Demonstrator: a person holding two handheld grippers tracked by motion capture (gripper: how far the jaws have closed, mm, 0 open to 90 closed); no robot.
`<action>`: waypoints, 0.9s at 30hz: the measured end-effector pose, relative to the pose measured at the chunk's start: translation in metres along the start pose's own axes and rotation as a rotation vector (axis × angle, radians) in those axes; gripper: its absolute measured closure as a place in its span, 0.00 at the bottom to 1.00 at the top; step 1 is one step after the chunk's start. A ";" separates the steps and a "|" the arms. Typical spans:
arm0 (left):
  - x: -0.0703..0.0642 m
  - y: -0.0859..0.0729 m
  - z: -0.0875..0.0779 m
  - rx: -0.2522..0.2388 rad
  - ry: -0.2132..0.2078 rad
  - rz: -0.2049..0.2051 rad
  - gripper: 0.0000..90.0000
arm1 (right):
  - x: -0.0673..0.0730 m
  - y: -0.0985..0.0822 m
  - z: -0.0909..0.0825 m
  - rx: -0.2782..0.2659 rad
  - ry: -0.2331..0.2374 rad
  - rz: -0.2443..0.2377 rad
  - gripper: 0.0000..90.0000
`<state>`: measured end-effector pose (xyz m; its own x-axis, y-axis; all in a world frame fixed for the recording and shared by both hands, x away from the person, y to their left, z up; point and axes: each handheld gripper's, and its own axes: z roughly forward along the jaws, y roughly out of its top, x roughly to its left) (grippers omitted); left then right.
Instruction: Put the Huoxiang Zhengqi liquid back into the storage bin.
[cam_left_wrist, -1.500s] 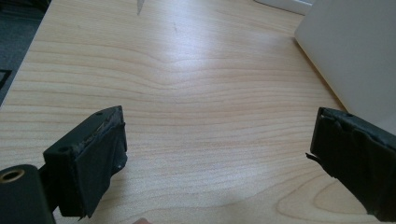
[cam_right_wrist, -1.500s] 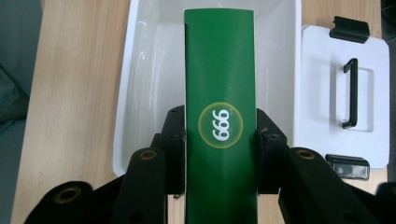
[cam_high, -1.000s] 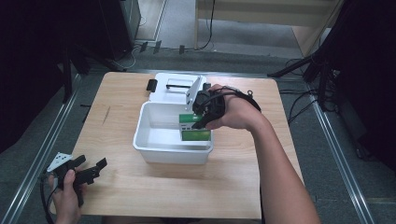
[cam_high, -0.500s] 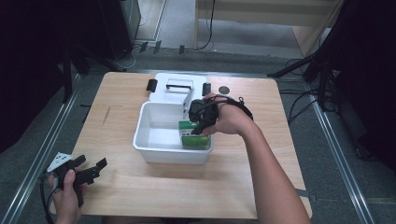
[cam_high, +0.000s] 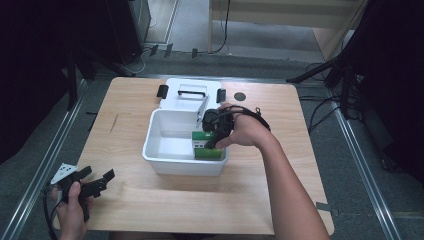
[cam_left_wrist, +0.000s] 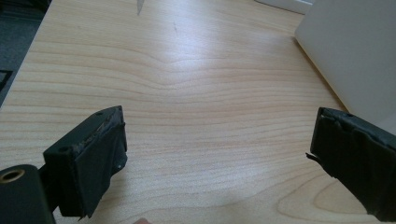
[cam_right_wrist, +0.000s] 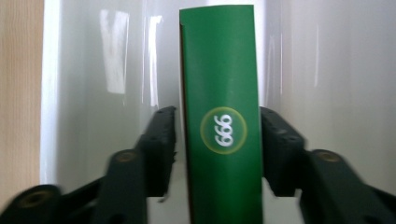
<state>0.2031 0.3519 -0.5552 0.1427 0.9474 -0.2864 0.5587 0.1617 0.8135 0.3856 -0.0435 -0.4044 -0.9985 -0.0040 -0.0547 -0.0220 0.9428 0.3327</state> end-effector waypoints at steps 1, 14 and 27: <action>0.000 0.000 0.000 0.000 0.000 0.000 0.05 | 0.001 0.000 0.000 -0.005 0.002 0.014 0.49; 0.000 0.000 0.000 0.001 0.001 0.000 0.05 | 0.003 -0.007 -0.032 -0.139 -0.074 0.130 0.28; -0.001 0.000 0.000 0.000 0.005 0.005 0.05 | 0.004 -0.043 -0.068 -0.410 -0.211 0.373 0.22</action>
<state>0.2030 0.3514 -0.5551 0.1414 0.9496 -0.2799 0.5583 0.1570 0.8147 0.3789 -0.1064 -0.3549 -0.9116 0.4095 -0.0363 0.2693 0.6617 0.6997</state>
